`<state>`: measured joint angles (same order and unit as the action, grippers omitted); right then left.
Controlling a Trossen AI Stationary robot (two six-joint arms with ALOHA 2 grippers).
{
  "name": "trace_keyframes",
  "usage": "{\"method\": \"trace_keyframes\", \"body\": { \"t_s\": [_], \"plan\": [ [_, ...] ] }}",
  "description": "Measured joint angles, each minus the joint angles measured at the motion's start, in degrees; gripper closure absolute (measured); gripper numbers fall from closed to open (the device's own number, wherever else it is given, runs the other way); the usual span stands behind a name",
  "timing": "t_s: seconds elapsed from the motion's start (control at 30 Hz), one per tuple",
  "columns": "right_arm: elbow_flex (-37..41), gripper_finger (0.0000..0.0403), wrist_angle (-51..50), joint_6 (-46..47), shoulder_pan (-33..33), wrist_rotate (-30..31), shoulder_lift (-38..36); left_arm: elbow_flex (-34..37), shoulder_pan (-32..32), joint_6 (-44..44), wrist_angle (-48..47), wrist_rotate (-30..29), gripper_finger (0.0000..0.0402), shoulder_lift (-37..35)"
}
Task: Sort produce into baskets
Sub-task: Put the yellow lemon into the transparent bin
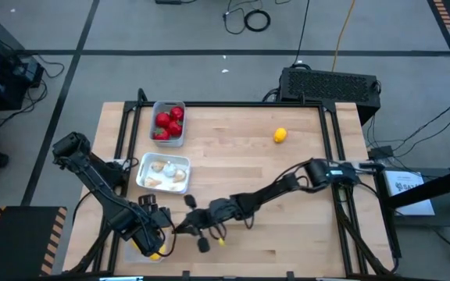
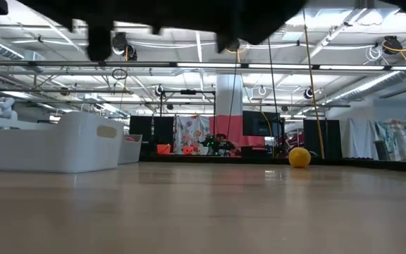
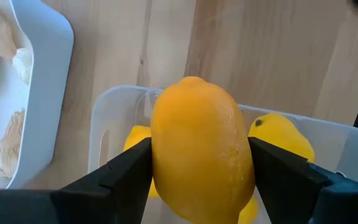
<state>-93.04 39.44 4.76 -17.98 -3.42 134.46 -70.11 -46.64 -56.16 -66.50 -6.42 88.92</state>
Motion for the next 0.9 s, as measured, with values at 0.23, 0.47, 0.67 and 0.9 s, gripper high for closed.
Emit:
{"method": "trace_keyframes", "body": {
  "t_s": [0.23, 0.47, 0.67, 0.9],
  "plan": [
    [-8.43, 0.0403, -1.92, 0.55, 1.12, 0.05, 4.93, 0.0, -0.04, 1.23, 0.03, 0.15, 0.0146, 0.0],
    [-11.15, 0.0403, 0.55, 4.35, 3.39, 0.4, 8.04, 0.0, -0.03, 3.03, 0.09, -0.23, 0.0146, 0.0],
    [-13.08, 0.0403, -0.2, 4.47, 3.79, 0.06, 9.24, 0.0, 0.01, 2.93, 0.07, -1.17, 0.0146, 0.0],
    [-13.13, 0.0403, -1.59, 4.89, 3.68, 0.26, 9.24, 0.0, 0.01, 4.16, 0.09, -1.33, 0.0146, 0.0]
  ]
}}
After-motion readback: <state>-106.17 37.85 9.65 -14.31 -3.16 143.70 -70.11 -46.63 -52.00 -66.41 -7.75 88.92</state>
